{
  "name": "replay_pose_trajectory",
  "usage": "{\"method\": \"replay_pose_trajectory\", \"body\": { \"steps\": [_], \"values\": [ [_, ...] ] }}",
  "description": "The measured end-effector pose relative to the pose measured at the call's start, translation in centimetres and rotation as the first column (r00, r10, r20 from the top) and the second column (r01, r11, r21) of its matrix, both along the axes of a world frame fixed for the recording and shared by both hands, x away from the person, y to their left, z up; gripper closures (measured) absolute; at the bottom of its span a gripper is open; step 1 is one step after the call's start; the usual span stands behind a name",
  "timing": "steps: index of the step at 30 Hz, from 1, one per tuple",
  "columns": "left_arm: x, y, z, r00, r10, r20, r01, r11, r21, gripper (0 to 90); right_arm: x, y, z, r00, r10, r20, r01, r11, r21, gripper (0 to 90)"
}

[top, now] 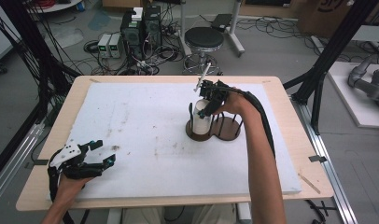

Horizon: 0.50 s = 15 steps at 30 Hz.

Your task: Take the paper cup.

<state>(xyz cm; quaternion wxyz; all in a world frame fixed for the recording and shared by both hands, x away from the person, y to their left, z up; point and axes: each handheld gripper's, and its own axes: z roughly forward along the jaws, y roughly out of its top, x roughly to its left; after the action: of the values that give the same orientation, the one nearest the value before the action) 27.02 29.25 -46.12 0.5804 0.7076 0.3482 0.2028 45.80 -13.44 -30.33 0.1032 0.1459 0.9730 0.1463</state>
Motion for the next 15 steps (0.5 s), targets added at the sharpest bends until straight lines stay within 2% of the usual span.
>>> {"method": "replay_pose_trajectory", "body": {
  "steps": [15],
  "values": [
    [0.1,0.0,0.0,1.0000,-0.001,-0.003,0.001,1.0000,0.001,16.8,-0.2,0.2,1.4,0.9999,0.000,0.014,-0.001,0.999,0.036,35.6]
  ]
}}
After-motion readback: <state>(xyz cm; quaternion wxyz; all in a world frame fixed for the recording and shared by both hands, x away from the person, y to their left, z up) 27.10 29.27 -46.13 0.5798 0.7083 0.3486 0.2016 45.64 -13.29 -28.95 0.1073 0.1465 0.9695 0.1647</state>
